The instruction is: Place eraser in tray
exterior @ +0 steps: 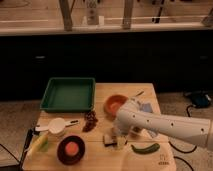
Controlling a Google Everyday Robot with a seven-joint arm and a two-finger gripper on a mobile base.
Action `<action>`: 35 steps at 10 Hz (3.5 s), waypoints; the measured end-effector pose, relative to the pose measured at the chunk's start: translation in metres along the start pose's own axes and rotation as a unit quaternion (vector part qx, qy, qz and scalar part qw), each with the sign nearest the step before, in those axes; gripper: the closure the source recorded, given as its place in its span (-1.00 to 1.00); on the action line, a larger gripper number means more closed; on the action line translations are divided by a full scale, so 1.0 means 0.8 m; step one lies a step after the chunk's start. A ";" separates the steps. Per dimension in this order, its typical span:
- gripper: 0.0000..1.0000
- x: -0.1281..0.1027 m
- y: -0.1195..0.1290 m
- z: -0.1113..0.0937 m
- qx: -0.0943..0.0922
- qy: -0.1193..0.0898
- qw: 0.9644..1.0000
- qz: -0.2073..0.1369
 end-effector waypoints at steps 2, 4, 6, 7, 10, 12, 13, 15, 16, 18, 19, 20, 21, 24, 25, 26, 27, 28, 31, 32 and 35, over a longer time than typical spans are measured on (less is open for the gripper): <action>0.04 0.001 0.001 0.005 0.000 -0.001 1.000 0.001; 0.39 0.003 0.000 0.006 0.000 -0.002 1.000 0.001; 0.83 0.009 0.001 -0.013 0.008 0.000 1.000 0.003; 0.95 0.009 0.002 -0.025 0.011 0.001 1.000 0.003; 1.00 0.007 -0.002 -0.041 0.020 0.006 1.000 0.001; 1.00 -0.001 -0.008 -0.061 0.027 0.008 1.000 0.003; 1.00 -0.002 -0.009 -0.071 0.027 0.012 1.000 0.005; 1.00 -0.009 -0.014 -0.082 0.031 0.015 0.999 0.004; 1.00 -0.016 -0.018 -0.082 0.033 0.015 0.999 0.002; 1.00 -0.021 -0.026 -0.087 0.036 0.017 0.999 0.000; 1.00 -0.022 -0.029 -0.090 0.036 0.018 0.999 0.000; 1.00 -0.024 -0.031 -0.092 0.037 0.019 0.999 0.000; 1.00 -0.030 -0.033 -0.094 0.037 0.020 0.999 -0.003; 1.00 -0.040 -0.047 -0.101 0.040 0.023 0.999 -0.008; 1.00 -0.043 -0.052 -0.104 0.042 0.024 0.999 -0.010; 1.00 -0.048 -0.057 -0.108 0.042 0.026 0.999 -0.015; 1.00 -0.054 -0.062 -0.111 0.044 0.025 0.999 -0.018; 1.00 -0.056 -0.067 -0.115 0.044 0.028 0.998 -0.021; 1.00 -0.061 -0.082 -0.126 0.045 0.031 0.998 -0.026; 1.00 -0.066 -0.088 -0.129 0.045 0.032 0.998 -0.029; 1.00 -0.075 -0.105 -0.134 0.045 0.033 0.998 -0.035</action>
